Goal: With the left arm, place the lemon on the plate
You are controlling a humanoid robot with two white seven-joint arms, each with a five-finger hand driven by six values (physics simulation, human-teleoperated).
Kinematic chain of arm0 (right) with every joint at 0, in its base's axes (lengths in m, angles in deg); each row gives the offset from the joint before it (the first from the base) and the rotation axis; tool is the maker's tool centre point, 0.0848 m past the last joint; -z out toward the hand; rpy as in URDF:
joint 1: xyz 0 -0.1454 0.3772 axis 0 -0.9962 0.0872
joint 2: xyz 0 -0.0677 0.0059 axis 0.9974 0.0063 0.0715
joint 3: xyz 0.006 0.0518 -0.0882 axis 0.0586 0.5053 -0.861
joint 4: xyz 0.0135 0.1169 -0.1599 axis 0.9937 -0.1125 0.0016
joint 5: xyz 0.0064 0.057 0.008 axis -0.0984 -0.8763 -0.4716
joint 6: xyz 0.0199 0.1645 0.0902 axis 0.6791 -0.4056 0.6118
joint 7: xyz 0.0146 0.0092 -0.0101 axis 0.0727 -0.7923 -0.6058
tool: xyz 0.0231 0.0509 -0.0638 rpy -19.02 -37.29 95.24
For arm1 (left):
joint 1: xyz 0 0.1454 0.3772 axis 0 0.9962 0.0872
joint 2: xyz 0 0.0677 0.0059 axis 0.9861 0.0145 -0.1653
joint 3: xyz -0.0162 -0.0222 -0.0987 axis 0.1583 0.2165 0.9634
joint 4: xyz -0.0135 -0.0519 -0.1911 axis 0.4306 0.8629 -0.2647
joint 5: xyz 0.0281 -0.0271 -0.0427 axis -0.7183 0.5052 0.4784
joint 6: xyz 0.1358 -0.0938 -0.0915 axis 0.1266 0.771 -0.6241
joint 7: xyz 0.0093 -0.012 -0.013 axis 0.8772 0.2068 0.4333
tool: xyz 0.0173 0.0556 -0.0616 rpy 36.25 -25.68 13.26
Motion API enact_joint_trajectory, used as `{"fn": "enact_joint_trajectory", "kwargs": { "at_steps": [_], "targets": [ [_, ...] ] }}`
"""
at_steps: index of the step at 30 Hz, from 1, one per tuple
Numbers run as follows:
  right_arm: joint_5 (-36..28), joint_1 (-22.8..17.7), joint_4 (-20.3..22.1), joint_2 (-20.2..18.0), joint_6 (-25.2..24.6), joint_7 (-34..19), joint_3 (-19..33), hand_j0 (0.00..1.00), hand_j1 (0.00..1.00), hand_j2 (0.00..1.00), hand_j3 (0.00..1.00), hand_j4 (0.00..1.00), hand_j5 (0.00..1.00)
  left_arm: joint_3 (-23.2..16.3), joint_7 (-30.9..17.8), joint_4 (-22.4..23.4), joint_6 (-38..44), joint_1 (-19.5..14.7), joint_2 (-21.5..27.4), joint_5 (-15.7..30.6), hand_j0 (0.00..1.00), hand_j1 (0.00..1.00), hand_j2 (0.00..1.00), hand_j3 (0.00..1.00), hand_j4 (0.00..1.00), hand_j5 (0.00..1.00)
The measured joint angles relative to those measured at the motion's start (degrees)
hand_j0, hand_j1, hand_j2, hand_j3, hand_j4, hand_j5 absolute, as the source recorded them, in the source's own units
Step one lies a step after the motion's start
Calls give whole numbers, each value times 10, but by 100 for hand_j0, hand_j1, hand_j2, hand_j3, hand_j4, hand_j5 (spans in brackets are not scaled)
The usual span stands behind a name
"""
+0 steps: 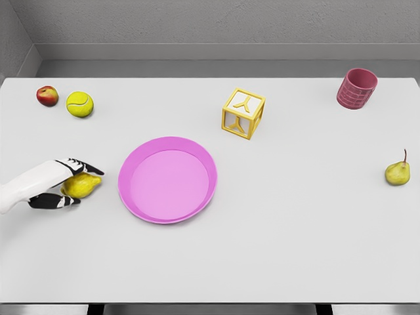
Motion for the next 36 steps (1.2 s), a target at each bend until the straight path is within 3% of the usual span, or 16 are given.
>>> {"fn": "enact_joint_trajectory", "kwargs": {
  "at_steps": [11, 27, 36],
  "targets": [
    [0, 0, 0, 0, 0, 0, 0, 100, 100, 100, 100, 100, 100, -1, 0, -2, 0, 0, 2, -6, 56, 56, 56, 56, 56, 56],
    [0, 0, 0, 0, 0, 0, 0, 100, 100, 100, 100, 100, 100, 10, 0, -9, 0, -12, -2, 0, 56, 56, 56, 56, 56, 56],
    [0, 0, 0, 0, 0, 0, 0, 100, 100, 100, 100, 100, 100, 12, 0, -88, 0, -7, -5, 2, 56, 56, 56, 56, 56, 56]
  ]
}}
